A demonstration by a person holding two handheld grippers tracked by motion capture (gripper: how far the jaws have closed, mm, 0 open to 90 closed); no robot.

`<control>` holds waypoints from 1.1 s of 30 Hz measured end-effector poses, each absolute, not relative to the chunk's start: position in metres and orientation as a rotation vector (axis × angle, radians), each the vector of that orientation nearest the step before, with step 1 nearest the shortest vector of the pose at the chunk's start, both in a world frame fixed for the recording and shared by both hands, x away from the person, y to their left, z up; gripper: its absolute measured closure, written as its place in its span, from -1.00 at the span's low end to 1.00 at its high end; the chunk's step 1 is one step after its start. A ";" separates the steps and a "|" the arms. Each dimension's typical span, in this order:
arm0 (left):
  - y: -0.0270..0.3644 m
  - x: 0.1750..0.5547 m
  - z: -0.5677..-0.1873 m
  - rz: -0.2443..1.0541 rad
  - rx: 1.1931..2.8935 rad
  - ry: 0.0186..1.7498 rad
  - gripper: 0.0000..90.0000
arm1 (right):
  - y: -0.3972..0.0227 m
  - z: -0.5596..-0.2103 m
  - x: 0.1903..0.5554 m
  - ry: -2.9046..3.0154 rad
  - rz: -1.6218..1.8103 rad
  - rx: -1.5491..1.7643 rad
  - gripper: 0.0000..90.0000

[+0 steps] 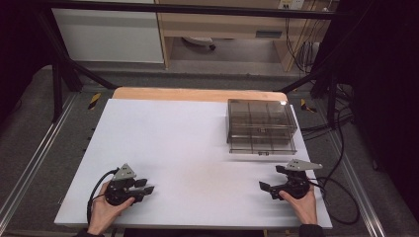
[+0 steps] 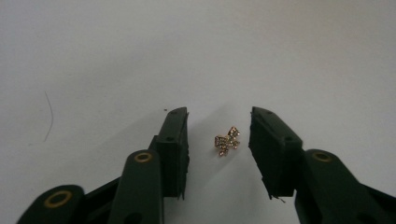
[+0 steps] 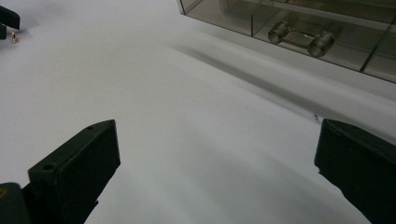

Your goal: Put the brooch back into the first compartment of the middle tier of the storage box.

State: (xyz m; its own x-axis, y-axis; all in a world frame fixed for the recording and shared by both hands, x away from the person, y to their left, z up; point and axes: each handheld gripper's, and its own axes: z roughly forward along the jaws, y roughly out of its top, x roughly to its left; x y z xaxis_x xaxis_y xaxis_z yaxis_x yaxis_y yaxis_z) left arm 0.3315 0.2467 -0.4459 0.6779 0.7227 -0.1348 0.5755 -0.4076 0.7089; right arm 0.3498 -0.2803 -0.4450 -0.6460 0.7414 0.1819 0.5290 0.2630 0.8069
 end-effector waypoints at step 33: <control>0.243 0.331 -0.448 0.225 2.128 0.992 0.84 | -0.280 -0.445 0.350 2.308 1.325 1.183 -0.99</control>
